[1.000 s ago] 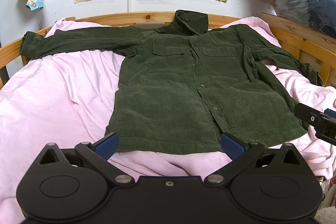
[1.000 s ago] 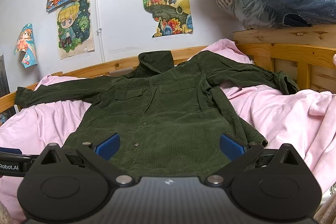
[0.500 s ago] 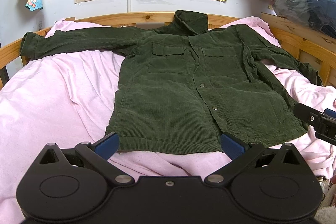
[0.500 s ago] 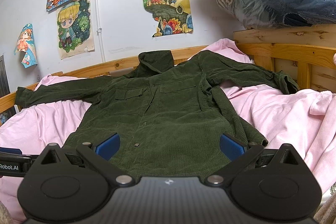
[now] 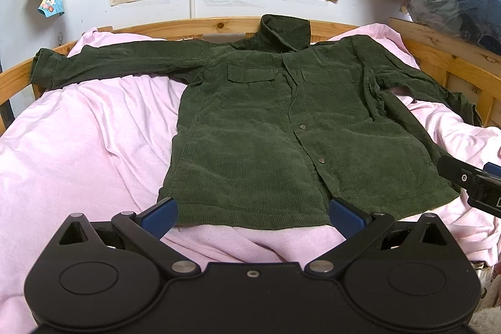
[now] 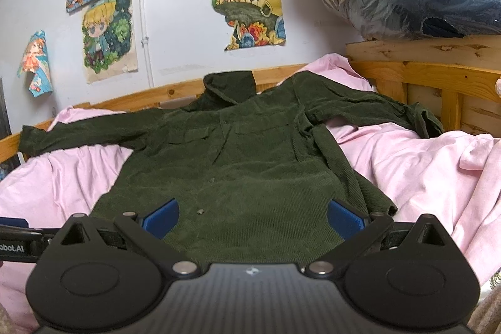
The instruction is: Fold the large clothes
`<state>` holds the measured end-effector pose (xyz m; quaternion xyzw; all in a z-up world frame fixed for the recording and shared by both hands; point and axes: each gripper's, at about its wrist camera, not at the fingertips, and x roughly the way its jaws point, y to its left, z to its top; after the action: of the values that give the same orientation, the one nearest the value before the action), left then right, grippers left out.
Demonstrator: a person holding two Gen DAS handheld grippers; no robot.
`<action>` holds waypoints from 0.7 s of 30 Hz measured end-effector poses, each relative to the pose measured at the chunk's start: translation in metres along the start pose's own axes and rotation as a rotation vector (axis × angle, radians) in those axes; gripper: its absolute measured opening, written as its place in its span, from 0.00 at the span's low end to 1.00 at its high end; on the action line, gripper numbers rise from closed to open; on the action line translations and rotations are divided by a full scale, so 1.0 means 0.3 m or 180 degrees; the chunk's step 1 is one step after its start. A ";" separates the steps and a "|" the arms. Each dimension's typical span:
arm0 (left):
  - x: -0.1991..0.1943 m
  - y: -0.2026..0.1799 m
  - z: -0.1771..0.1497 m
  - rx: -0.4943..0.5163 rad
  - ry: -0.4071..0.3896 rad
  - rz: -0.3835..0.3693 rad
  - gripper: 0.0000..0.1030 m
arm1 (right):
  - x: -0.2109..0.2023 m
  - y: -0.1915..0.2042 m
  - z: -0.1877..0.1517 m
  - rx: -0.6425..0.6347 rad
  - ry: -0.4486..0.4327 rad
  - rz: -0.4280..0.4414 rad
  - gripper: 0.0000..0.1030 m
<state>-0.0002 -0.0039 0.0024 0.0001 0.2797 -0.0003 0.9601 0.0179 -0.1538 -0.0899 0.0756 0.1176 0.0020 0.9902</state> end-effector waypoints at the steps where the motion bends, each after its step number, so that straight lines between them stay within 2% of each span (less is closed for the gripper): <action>1: 0.001 -0.001 0.000 0.0006 0.0005 0.0003 0.99 | 0.005 0.004 -0.001 -0.0010 0.0045 -0.0016 1.00; 4: 0.013 -0.007 0.006 0.0084 0.0071 0.0096 0.99 | 0.041 0.010 0.010 -0.0010 0.0385 -0.0042 1.00; 7: 0.029 -0.003 0.027 0.0187 0.0132 0.0228 0.99 | 0.097 0.009 0.048 0.0082 0.0994 -0.0133 1.00; 9: 0.037 0.003 0.051 0.0213 0.0147 0.0275 0.99 | 0.114 0.018 0.082 0.0030 0.1277 -0.0251 1.00; 11: 0.044 0.007 0.082 0.0203 0.0152 0.0303 0.99 | 0.109 0.024 0.116 -0.0032 0.1334 -0.0339 1.00; 15: 0.060 -0.004 0.142 0.0212 0.0196 0.0270 0.99 | 0.076 0.033 0.206 -0.0113 0.1268 -0.0480 1.00; 18: 0.084 -0.028 0.186 0.0368 0.0240 0.0293 0.99 | 0.070 0.026 0.263 -0.0070 0.1271 -0.0516 1.00; 21: 0.100 -0.057 0.233 0.0631 0.0198 0.0425 0.99 | 0.065 0.020 0.288 -0.0004 0.1271 -0.0468 1.00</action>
<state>0.0627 -0.0211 0.0452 0.1136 0.3073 0.0361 0.9441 0.0571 -0.1604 -0.0104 0.0642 0.3167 -0.0552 0.9448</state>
